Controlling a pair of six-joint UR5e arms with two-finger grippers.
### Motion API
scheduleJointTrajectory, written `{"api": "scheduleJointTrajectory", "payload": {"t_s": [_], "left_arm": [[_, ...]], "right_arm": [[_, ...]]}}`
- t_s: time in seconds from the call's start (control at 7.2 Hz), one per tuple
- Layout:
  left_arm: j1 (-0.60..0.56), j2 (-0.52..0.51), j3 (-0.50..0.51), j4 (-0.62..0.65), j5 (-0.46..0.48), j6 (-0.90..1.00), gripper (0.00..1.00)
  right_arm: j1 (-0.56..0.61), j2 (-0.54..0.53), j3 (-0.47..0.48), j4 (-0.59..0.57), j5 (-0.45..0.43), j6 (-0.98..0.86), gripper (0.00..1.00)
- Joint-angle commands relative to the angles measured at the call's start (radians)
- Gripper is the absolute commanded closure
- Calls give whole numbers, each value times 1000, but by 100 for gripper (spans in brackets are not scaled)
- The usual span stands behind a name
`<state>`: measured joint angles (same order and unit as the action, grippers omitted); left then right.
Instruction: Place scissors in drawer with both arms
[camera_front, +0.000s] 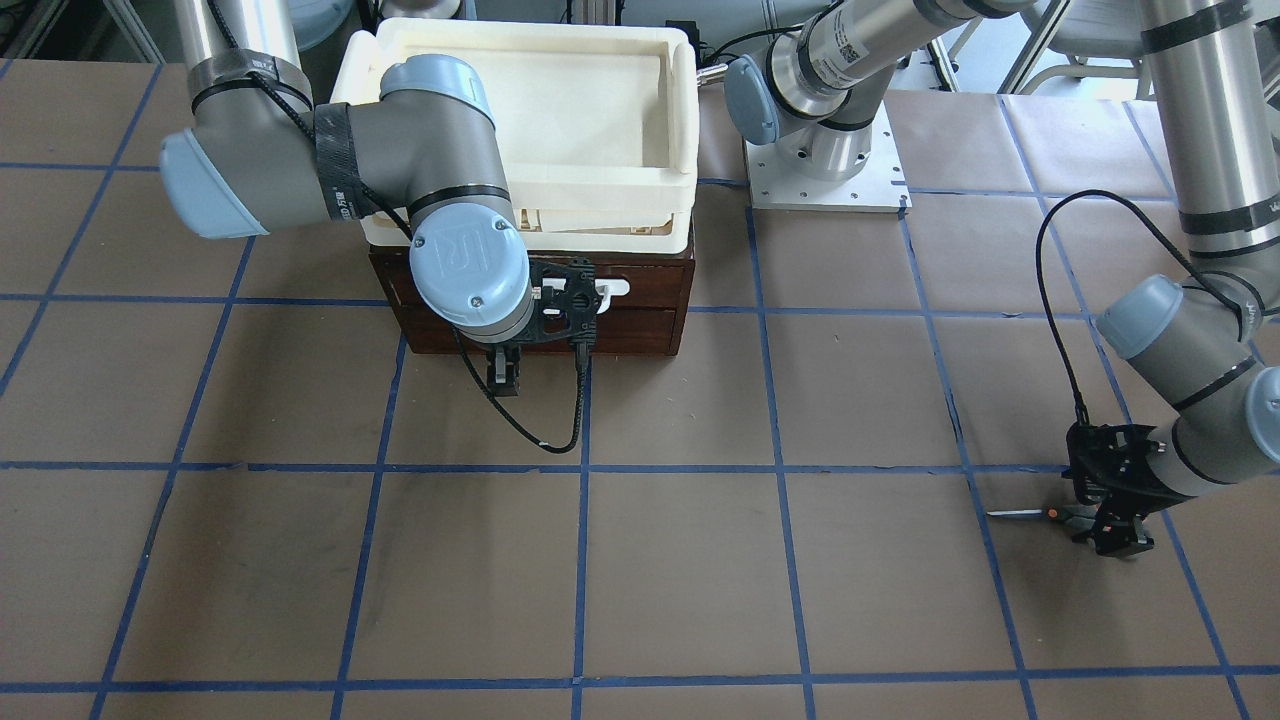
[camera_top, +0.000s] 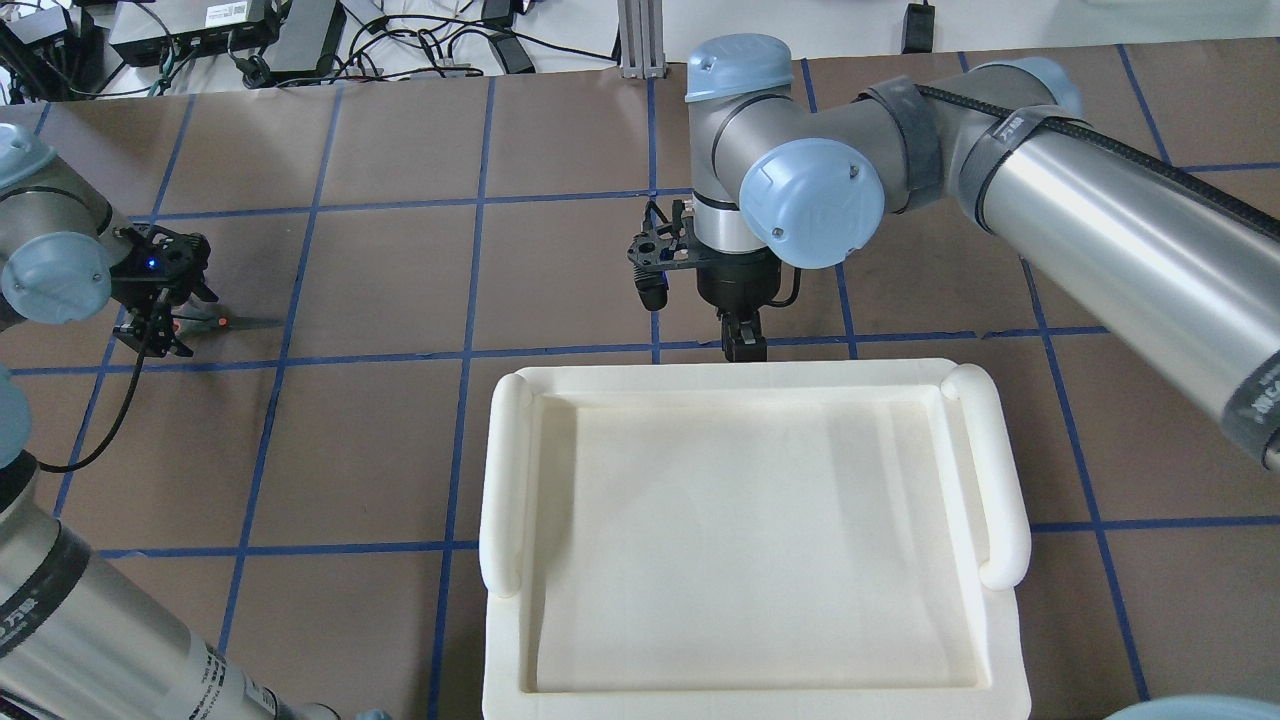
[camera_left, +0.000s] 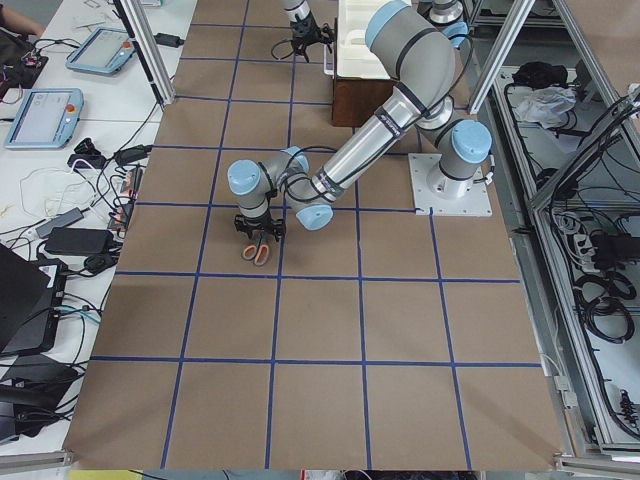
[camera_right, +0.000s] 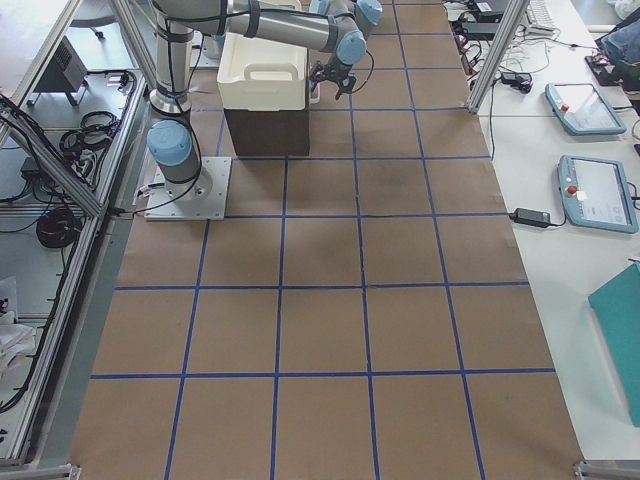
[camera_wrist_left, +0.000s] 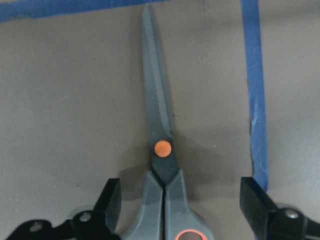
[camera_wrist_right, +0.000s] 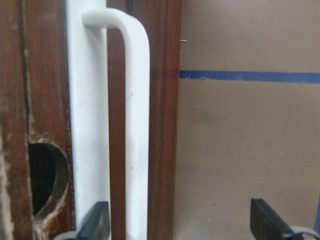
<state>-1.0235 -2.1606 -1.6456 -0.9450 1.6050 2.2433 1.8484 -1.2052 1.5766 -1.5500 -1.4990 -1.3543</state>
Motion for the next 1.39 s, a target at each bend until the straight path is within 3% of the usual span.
{"api": "scheduleJointTrajectory", "payload": {"t_s": [0.0,0.14,0.28,0.56,0.97,1.11,1.25], "left_arm": [[0,-1,0,2,0,4,25],[0,1,0,2,0,6,42],[0,1,0,2,1,6,48],[0,1,0,3,0,7,49],[0,7,0,3,0,16,77],[0,19,1,3,-2,16,82],[-1,22,1,3,-10,13,84]], "right_arm": [[0,13,5,-59,-3,1,0],[0,18,3,-102,-3,1,0],[2,15,3,-161,-6,3,0],[2,18,-4,-246,-47,1,0],[-5,25,-10,-336,-86,0,0],[-9,42,-10,-428,-84,-3,0],[-9,42,-10,-442,-84,-3,0]]}}
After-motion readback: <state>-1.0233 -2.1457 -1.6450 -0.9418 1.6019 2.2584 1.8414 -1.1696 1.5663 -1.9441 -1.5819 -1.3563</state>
